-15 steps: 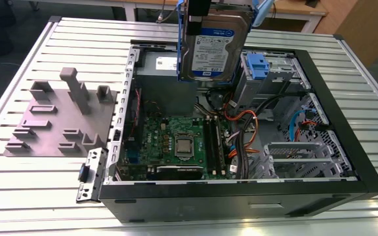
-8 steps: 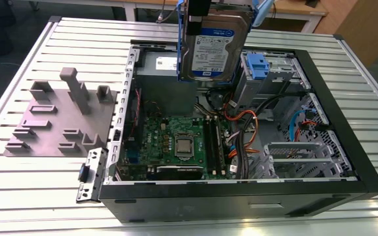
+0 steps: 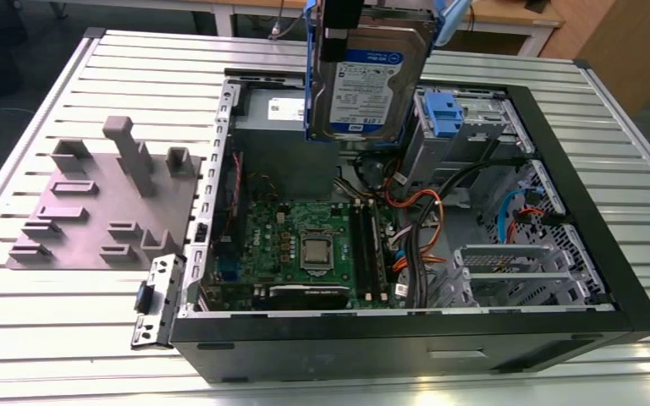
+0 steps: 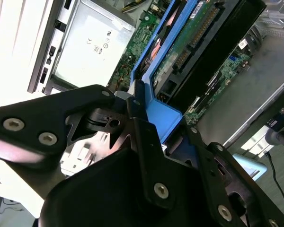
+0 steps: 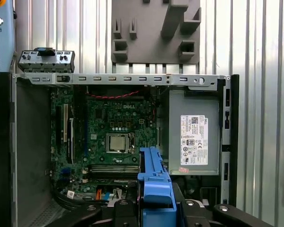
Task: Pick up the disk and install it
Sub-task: 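Insert the disk into the insertion slot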
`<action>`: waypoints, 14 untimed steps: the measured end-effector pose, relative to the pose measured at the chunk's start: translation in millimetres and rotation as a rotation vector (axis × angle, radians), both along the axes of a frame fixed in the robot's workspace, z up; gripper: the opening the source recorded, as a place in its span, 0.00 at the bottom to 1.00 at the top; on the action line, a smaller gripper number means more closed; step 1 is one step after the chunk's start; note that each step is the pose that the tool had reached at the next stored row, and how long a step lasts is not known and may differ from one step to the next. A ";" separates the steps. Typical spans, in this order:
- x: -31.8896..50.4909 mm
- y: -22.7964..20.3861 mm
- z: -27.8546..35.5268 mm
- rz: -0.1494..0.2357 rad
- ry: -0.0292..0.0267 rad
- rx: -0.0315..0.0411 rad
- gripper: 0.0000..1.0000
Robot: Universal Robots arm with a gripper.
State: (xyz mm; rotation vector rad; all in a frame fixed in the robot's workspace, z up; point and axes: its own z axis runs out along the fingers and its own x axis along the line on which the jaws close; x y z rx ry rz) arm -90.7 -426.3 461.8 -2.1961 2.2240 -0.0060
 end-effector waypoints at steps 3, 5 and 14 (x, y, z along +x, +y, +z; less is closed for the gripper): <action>0.0 -2.6 0.0 0.000 0.0000 0.0000 0.36; 0.0 -4.1 0.0 0.000 0.0000 0.0000 0.36; -0.1 -19.2 0.0 0.000 0.0000 0.0000 0.36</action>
